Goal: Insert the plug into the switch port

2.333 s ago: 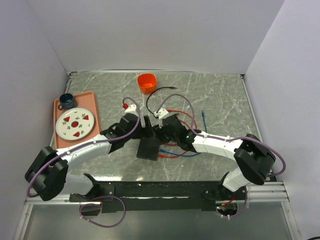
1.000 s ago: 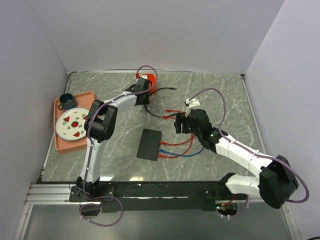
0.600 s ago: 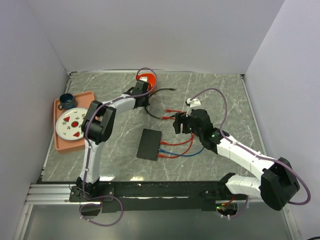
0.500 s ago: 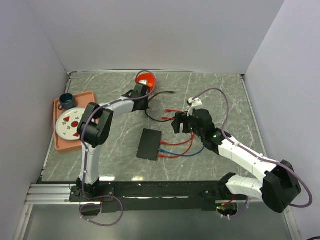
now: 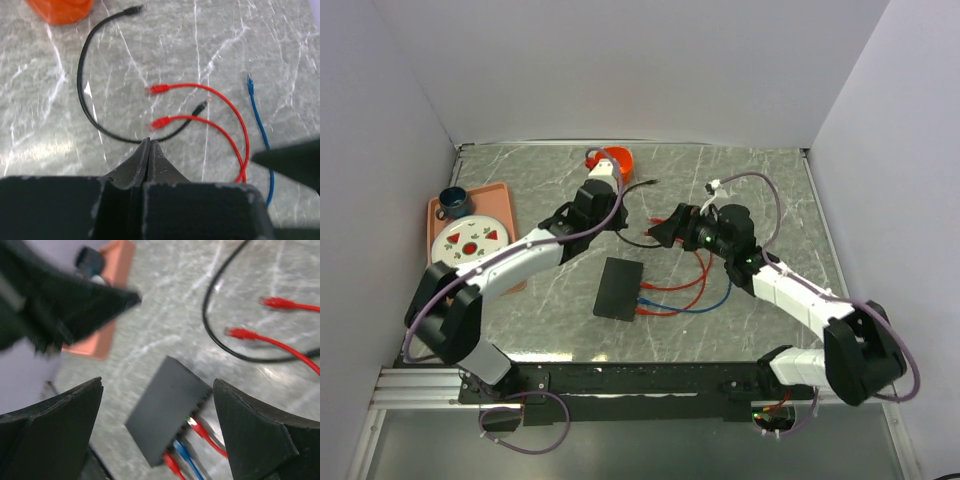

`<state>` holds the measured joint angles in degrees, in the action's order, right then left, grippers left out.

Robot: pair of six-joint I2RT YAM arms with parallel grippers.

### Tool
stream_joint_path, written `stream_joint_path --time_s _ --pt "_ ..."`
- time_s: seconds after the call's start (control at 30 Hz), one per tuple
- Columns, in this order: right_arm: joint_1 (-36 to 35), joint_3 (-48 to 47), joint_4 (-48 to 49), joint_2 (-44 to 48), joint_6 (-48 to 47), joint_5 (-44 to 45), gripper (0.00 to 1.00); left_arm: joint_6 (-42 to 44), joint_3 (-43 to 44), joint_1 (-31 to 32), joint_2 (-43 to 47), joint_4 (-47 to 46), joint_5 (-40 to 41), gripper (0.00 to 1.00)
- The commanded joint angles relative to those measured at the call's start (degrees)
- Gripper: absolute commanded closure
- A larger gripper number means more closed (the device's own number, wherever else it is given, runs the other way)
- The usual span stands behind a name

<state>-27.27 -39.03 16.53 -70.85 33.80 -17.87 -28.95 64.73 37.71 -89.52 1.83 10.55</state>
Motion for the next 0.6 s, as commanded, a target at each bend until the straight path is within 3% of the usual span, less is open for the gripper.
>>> stream_joint_path --time_s 0.0,0.03,0.07,0.1,0.13,0.17,0.43,0.57 --pt "3.8 0.9 18.7 -5.8 13.0 -13.7 0.05 -2.0 -4.0 1.2 4.1 -1.2 2.7 0.99" --pt "4.2 1.1 20.3 -6.5 14.1 -14.3 0.06 -1.8 -3.9 1.0 4.0 -0.1 3.7 0.98" --pt "4.4 1.2 20.3 -7.2 14.7 -14.6 0.06 -1.5 -3.7 1.0 3.4 0.4 5.8 0.86" --pt "4.4 1.1 19.2 -7.1 14.4 -14.3 0.06 -0.9 -2.3 0.7 1.2 1.1 5.7 0.49" --pt "4.3 0.8 17.8 -7.0 13.7 -13.4 0.06 -0.2 -1.2 -0.3 -0.3 3.0 5.5 0.36" --pt "4.4 0.7 16.4 -6.4 12.4 -13.2 0.06 0.5 0.1 -0.7 -2.1 3.6 5.3 0.31" --pt "4.9 2.2 -0.3 2.2 3.3 -4.9 0.04 7.6 15.2 -6.4 -21.6 3.2 4.8 0.38" --pt "6.9 3.7 -3.8 6.9 1.3 -4.2 0.03 10.4 26.9 -8.4 -33.7 5.9 3.8 0.40"
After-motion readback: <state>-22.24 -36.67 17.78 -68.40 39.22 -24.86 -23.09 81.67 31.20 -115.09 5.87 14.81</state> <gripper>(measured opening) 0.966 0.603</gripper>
